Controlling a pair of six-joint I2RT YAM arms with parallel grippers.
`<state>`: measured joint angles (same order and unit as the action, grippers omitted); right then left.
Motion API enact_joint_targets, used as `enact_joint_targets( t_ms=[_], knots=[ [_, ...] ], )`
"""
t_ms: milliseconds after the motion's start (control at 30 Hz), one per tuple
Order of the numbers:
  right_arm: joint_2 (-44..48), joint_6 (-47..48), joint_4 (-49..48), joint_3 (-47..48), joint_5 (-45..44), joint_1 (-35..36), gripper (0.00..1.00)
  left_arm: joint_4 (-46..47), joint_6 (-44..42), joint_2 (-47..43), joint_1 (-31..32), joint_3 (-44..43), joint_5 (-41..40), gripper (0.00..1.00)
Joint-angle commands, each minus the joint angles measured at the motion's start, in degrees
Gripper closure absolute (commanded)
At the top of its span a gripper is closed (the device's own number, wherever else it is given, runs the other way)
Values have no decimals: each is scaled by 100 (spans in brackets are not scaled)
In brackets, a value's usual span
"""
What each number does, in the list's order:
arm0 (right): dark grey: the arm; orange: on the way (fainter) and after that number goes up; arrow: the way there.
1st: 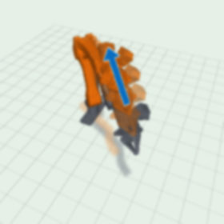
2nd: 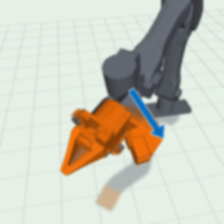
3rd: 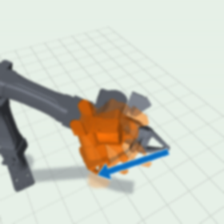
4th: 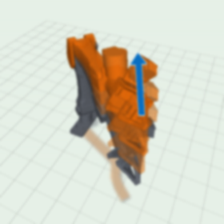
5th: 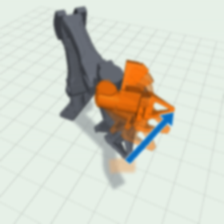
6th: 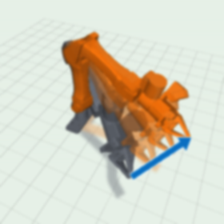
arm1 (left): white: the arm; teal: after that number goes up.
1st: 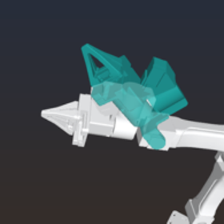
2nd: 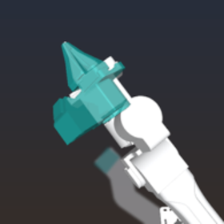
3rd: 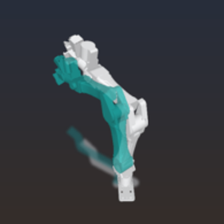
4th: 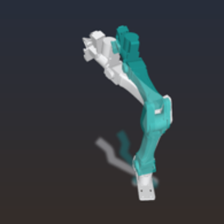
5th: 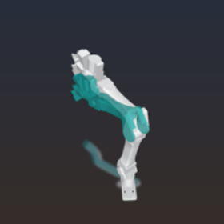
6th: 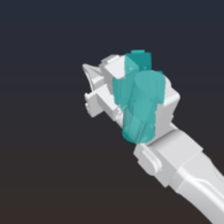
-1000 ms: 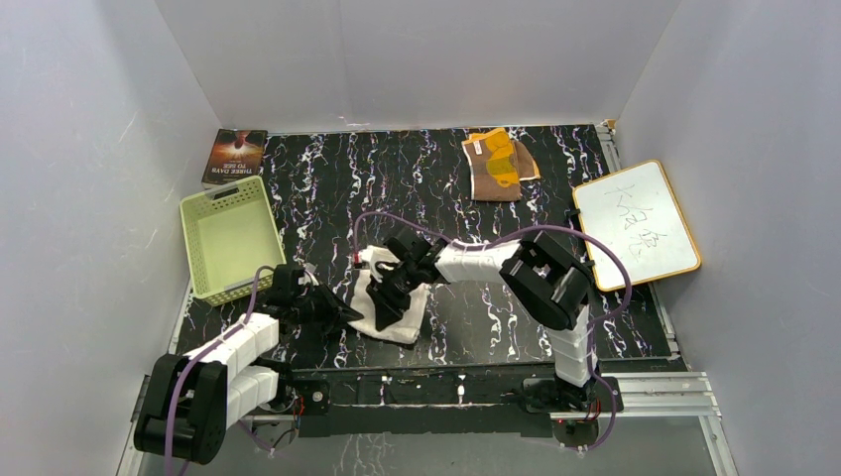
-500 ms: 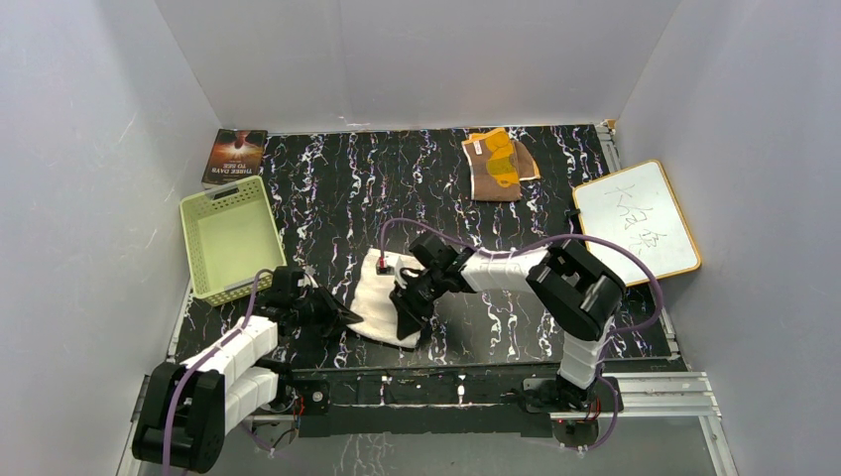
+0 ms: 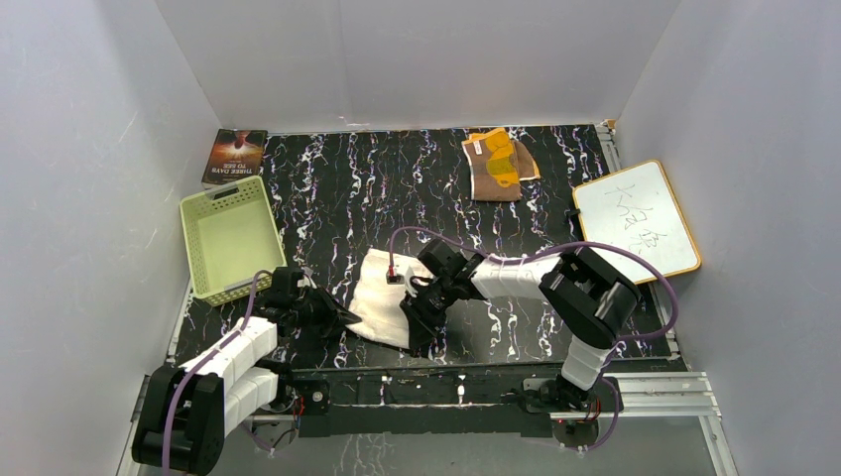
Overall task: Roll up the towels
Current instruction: Roll the towel at the center of the board.
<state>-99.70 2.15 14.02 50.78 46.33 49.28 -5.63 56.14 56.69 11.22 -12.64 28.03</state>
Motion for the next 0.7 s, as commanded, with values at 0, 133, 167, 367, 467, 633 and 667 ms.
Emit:
enact_joint_targets(
  t_ms=[0,133,167,367,467,633,667],
  knots=[
    [31,-89,-67,93,192,36,65,-287,-16,-16,-42,67,-272,100],
    [-129,-140,-199,94,329,43,72,-327,-7,-48,-48,67,-289,100],
    [-131,-175,-245,83,365,47,73,-321,-7,-58,-44,69,-292,100],
    [-319,-183,-343,94,539,40,84,-274,2,-20,-47,95,-258,100],
    [-428,-156,-299,133,626,38,100,-256,-6,-1,-44,95,-248,100],
    [-530,-140,-169,206,670,38,100,-262,-1,-23,-41,104,-233,100],
    [-534,-135,-123,223,638,30,100,-270,-2,-30,-49,104,-236,100]
  ],
)
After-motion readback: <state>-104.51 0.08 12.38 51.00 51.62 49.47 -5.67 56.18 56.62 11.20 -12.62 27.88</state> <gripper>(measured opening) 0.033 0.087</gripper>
